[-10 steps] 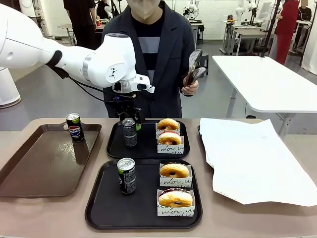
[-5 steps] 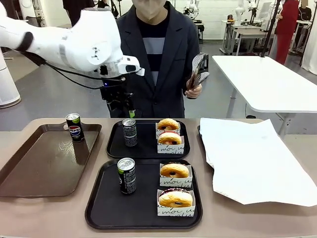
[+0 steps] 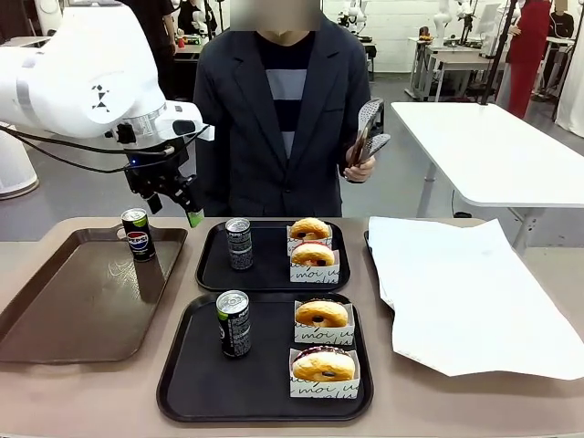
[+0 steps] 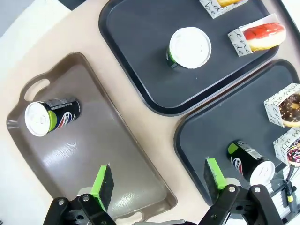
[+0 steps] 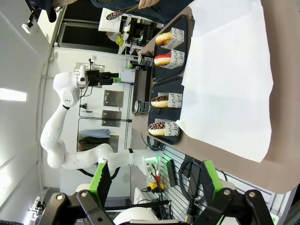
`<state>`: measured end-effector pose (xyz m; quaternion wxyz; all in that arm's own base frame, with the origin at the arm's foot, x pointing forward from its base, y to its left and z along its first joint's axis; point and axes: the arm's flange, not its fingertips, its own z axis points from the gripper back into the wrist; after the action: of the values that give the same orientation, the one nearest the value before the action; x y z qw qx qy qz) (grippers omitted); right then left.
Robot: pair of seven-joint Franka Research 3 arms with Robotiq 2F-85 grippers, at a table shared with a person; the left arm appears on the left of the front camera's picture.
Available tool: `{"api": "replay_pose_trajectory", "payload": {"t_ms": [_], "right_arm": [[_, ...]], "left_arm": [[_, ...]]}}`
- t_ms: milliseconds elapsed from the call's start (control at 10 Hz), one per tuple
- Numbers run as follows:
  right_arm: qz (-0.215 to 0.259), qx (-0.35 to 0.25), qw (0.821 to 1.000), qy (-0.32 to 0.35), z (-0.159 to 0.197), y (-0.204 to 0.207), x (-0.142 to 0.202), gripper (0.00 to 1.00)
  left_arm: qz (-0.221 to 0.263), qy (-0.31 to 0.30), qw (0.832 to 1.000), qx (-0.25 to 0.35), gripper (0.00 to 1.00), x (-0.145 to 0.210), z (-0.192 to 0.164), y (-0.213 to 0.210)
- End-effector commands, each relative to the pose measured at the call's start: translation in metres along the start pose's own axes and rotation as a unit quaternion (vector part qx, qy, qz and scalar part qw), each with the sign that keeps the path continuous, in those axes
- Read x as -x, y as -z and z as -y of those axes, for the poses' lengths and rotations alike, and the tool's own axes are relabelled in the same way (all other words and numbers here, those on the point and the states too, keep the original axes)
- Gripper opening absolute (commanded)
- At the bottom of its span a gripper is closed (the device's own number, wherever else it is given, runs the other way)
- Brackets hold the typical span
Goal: Set up donuts and drinks on trays.
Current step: Pick up one Pepsi coke from the Handle tray and place it on the Flat Tray without a Pepsi coke.
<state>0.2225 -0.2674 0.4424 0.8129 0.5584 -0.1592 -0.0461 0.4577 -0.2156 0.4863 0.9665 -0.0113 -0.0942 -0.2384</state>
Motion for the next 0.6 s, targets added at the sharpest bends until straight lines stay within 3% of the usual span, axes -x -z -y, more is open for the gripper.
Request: {"api": "replay_pose_trajectory", "payload": {"t_ms": [0,500], "right_arm": [[0.007,-0.010,1.000,-0.011,-0.0010,-0.0013,-0.0021,1.00],[0.007,-0.010,1.000,-0.011,-0.0010,-0.0013,-0.0021,1.00]], "left_arm": [[-0.001,0.004,1.000,0.006,1.00,-0.0169,0.0040,-0.0027],[0.004,0.004,1.000,0.004,1.00,-0.0148,0.0035,-0.0014]]}}
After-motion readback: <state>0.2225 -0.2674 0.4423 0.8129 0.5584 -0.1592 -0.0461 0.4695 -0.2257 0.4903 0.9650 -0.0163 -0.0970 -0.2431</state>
